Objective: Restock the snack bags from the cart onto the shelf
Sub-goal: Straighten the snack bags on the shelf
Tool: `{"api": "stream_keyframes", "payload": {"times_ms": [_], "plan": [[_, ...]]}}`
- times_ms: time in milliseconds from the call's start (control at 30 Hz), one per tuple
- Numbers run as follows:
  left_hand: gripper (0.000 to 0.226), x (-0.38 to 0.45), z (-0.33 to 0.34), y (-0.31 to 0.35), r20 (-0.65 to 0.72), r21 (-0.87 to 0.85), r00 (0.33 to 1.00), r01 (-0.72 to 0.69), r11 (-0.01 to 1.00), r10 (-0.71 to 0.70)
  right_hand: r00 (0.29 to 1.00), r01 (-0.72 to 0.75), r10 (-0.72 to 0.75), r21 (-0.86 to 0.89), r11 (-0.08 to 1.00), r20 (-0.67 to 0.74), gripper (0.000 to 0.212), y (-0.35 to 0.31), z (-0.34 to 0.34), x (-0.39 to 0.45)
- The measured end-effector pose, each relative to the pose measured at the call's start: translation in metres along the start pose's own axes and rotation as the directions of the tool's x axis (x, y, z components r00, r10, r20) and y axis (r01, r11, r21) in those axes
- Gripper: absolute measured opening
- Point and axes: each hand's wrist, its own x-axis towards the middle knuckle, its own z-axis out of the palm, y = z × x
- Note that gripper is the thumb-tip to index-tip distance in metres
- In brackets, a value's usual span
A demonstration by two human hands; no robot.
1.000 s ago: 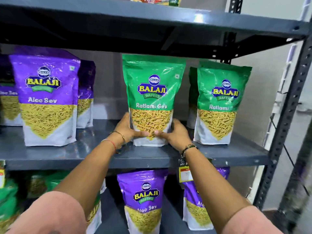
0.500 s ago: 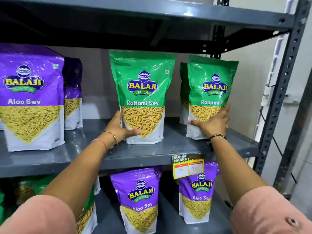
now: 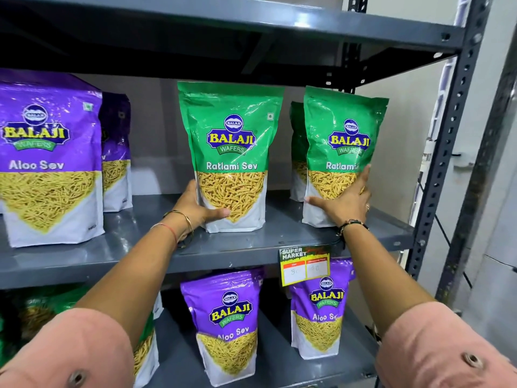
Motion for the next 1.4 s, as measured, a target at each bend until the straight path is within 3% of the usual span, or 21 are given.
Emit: {"api": "stream_keyframes", "payload": {"times_ms": [233,800,933,1000,1133,1200,1267,1400], "plan": [[0.089,0.002,0.001,-0.006,-0.017,0.009,1.0,-0.018,1.0,0.018,1.0,-0.008,0.008,-0.026,1.0,0.002,0.146,0.006,0.005,-0.003],[0.099,-0.008,0.0,-0.004,-0.029,0.069,0.999,0.03,0.997,-0.028,1.0,0.027,-0.027,0.002,1.0,0.013,0.144,0.017,0.011,0.002],[0.106,-0.015,-0.001,0.003,-0.072,0.084,0.997,0.013,0.996,-0.007,0.998,-0.029,0.028,-0.003,1.0,-0.06,0.148,0.009,0.01,-0.009],[0.108,-0.019,-0.005,0.008,-0.116,0.107,0.993,-0.01,0.994,0.023,0.99,0.016,-0.017,-0.01,1.0,-0.139,0.145,0.0,0.012,-0.017],[0.111,-0.028,-0.012,0.019,-0.229,0.168,0.972,-0.018,0.986,0.057,0.93,0.268,-0.249,0.037,0.963,-0.271,0.115,-0.033,0.021,-0.041],[0.109,-0.032,-0.014,0.022,-0.238,0.14,0.97,-0.008,0.99,0.041,0.908,0.393,-0.368,0.098,0.914,-0.201,0.107,-0.051,0.03,-0.056],[0.105,-0.037,-0.012,0.023,-0.215,0.126,0.977,0.034,0.991,-0.006,0.894,0.441,-0.449,0.211,0.872,-0.011,0.108,-0.064,0.043,-0.071],[0.089,-0.045,-0.001,0.017,-0.178,0.157,0.983,0.074,0.985,-0.045,0.858,0.254,-0.383,0.366,0.895,0.342,0.112,-0.072,0.065,-0.086]]}}
